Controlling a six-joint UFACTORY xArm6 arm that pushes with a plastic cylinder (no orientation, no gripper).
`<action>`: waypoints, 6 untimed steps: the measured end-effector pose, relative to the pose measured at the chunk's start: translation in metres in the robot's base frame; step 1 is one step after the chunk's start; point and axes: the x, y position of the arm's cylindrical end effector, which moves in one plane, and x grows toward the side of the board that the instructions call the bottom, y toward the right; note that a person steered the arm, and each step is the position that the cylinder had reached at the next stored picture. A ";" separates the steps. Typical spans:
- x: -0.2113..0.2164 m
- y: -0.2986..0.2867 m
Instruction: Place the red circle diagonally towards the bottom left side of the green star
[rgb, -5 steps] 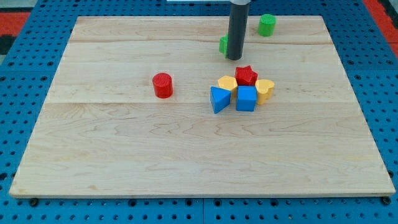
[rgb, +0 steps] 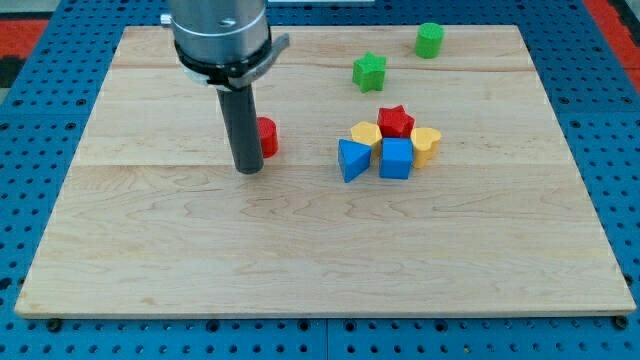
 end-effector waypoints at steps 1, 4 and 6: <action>-0.020 0.005; -0.032 0.015; -0.048 0.037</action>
